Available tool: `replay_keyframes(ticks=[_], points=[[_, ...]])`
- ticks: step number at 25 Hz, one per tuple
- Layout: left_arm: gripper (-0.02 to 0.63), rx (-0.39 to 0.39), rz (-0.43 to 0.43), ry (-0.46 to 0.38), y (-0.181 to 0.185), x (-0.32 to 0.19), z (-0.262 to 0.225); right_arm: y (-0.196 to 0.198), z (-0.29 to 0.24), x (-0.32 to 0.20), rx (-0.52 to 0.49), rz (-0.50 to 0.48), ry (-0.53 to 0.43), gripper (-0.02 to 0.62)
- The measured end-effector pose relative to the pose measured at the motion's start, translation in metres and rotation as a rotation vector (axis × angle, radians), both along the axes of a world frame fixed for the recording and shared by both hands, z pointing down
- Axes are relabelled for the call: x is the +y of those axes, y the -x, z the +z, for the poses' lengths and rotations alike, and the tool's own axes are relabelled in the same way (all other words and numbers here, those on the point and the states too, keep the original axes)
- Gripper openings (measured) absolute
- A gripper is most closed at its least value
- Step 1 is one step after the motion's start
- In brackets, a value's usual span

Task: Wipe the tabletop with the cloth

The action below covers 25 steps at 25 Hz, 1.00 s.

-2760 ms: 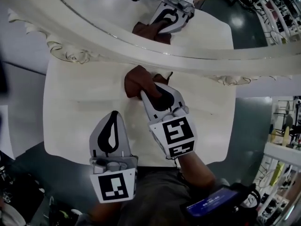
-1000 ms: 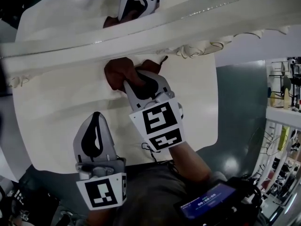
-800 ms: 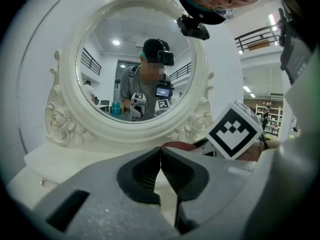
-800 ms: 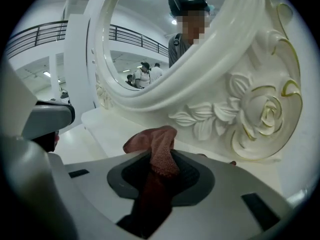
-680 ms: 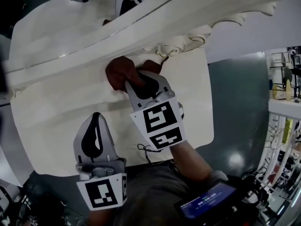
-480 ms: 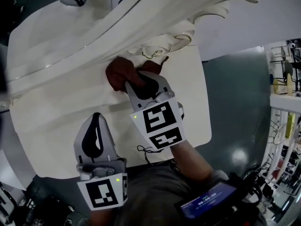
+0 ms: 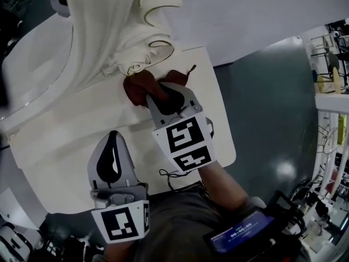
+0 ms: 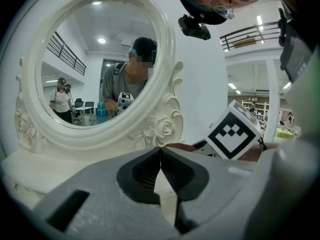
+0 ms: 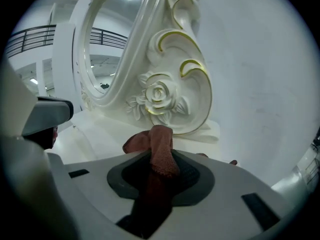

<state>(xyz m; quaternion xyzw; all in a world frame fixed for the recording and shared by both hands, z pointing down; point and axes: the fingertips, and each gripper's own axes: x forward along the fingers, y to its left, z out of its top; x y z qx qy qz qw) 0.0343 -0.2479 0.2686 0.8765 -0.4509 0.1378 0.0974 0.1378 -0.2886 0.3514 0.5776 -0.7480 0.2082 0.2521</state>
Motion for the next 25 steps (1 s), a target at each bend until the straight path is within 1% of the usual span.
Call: replay_keyframes(ticks=[3, 6, 10, 13, 16, 19, 21, 25], points=[[0.015, -0.005, 0.026, -0.006, -0.028, 0.002, -0.001, -0.031, 0.0, 0.005, -0.002, 0.029, -0.004, 0.11], [0.015, -0.011, 0.053, -0.013, -0.058, 0.015, -0.002, -0.065, 0.002, 0.021, -0.005, 0.061, -0.008, 0.11], [0.015, -0.025, 0.085, -0.022, -0.088, 0.028, -0.005, -0.1, 0.001, 0.036, -0.007, 0.105, -0.014, 0.11], [0.015, -0.028, 0.115, -0.041, -0.111, 0.033, -0.011, -0.132, 0.001, 0.049, 0.004, 0.162, -0.009, 0.11], [0.015, -0.025, 0.156, -0.054, -0.138, 0.043, -0.017, -0.173, -0.002, 0.069, 0.026, 0.23, -0.006, 0.11], [0.015, -0.019, 0.212, -0.069, -0.168, 0.059, -0.026, -0.214, -0.017, 0.093, 0.042, 0.303, -0.021, 0.11], [0.015, -0.01, 0.245, -0.097, -0.187, 0.069, -0.038, -0.238, -0.034, 0.107, 0.052, 0.345, -0.048, 0.11], [0.015, 0.004, 0.283, -0.162, -0.211, 0.083, -0.066, -0.264, -0.073, 0.123, 0.068, 0.381, -0.119, 0.11]])
